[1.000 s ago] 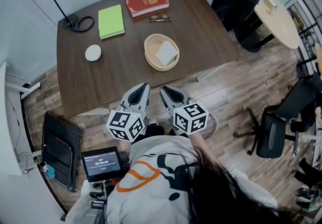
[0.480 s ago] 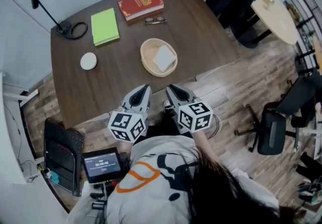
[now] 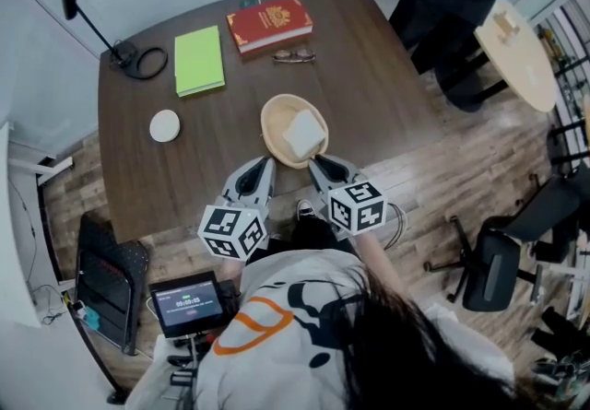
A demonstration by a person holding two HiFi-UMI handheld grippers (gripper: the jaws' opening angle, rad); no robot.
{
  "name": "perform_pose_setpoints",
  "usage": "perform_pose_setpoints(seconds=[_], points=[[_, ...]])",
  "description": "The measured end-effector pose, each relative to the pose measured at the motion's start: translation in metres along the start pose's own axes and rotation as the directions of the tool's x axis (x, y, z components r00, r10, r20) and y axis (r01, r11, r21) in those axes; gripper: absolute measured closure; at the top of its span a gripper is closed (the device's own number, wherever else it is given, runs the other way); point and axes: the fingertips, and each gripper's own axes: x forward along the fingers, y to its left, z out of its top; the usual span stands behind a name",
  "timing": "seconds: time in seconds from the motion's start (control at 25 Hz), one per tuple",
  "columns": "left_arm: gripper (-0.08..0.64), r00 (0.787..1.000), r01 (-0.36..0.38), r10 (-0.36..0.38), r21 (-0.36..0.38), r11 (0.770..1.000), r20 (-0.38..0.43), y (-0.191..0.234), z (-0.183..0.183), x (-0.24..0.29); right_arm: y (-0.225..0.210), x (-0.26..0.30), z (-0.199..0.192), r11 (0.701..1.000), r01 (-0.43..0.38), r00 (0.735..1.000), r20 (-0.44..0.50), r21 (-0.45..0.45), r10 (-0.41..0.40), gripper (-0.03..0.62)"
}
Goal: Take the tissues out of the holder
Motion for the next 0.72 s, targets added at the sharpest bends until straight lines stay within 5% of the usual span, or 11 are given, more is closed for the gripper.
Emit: perform_pose_setpoints(seconds=[0.44,0.6,0.72], points=[[0.560,0.999,-0.054,0.054,-0.038,0.998,-0.001,0.014,-0.001,0.033,-0.050,0.055,-0.005,0.960,-0.010,0.976,-0.212,-0.281,-0.052,0.540],[0.560,0.998,-0.063,0.063,-0.044,0.997,-0.001,0.016,0.000,0.039,-0.051,0.072,-0.012,0.930,-0.046,0.949,-0.307,-0.365,-0.074,0.408],[0.560,0.998,-0.068,0.068,-0.047,0.997,-0.006,0.018,-0.002,0.042,-0.054,0.083,-0.018,0.892,-0.069,0.929,-0.355,-0.446,-0.106,0.405]])
